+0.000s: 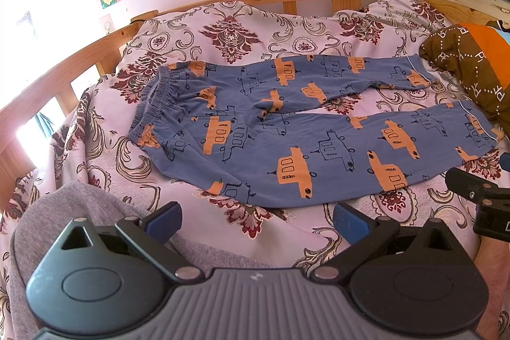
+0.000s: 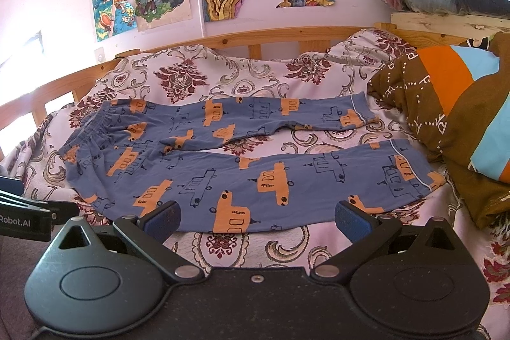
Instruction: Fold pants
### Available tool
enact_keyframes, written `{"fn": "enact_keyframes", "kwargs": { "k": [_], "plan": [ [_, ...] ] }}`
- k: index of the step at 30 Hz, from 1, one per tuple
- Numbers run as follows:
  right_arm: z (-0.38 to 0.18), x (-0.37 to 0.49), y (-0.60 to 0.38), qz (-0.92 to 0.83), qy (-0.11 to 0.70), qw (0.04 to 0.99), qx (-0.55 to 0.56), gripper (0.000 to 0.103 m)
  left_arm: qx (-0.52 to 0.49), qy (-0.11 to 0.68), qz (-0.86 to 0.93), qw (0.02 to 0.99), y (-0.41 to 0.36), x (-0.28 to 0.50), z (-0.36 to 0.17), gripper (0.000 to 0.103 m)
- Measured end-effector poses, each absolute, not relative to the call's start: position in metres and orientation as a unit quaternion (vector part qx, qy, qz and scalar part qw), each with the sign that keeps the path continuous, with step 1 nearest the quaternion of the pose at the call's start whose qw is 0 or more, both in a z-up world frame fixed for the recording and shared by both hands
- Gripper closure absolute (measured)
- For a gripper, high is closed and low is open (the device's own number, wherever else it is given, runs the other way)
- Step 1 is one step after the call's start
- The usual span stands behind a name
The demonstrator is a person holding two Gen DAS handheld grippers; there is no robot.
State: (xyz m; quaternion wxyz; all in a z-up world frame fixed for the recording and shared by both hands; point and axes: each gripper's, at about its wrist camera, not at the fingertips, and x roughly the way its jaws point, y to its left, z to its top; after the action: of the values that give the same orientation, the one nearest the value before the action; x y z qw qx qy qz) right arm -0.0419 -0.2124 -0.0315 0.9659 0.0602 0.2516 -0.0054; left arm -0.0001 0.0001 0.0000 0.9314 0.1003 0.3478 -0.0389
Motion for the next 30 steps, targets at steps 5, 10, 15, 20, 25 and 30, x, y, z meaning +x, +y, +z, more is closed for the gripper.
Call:
{"fn": "enact_keyframes", "kwargs": {
  "k": [5,10,15,20,25,30],
  "plan": [
    [-0.031,-0.042,-0.212,-0.005,0.252,0.966,0.060,0.001,0.101,0.350,-0.038,0.931,0.000,0.000,0.000,0.000],
    [-0.031,-0.044,-0.214,-0.008,0.256,0.965,0.062,0.001,0.106,0.351,-0.040,0.929,-0.002,0.000,0.000,0.000],
    [-0.031,-0.040,-0.217,-0.016,0.265,0.961,0.076,0.001,0.107,0.358,-0.041,0.927,-0.003,0.004,-0.002,0.000],
    [-0.030,-0.033,-0.222,-0.024,0.271,0.959,0.081,0.001,0.107,0.366,-0.044,0.923,-0.004,0.009,0.000,0.000],
    [-0.022,-0.014,-0.229,-0.018,0.271,0.960,0.068,0.001,0.061,0.375,-0.079,0.922,0.002,0.032,0.018,0.000],
    [-0.017,0.016,-0.232,-0.004,0.277,0.960,0.029,0.001,0.057,0.341,-0.107,0.932,0.018,0.075,0.040,0.000]
  ]
}}
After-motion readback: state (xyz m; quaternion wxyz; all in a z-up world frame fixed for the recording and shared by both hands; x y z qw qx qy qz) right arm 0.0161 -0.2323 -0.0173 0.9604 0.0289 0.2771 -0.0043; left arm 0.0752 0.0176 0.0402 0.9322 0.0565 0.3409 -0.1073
